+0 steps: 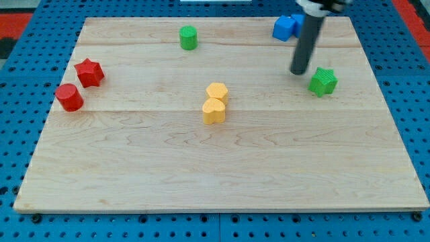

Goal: Place your arm in between blue blocks

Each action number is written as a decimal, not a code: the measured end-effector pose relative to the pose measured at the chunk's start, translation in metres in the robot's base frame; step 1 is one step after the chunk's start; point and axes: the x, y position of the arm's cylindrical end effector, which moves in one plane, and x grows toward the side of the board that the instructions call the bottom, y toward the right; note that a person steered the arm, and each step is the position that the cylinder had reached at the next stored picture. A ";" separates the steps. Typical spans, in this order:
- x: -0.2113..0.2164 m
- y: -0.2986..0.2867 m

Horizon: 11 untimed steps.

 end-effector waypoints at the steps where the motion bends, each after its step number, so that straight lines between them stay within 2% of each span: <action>1: -0.002 -0.081; 2: 0.015 -0.162; 3: 0.005 -0.204; 4: -0.060 -0.207; 6: -0.086 -0.191; 8: -0.081 -0.180; 9: -0.096 -0.231; 10: -0.135 -0.234; 11: -0.126 -0.183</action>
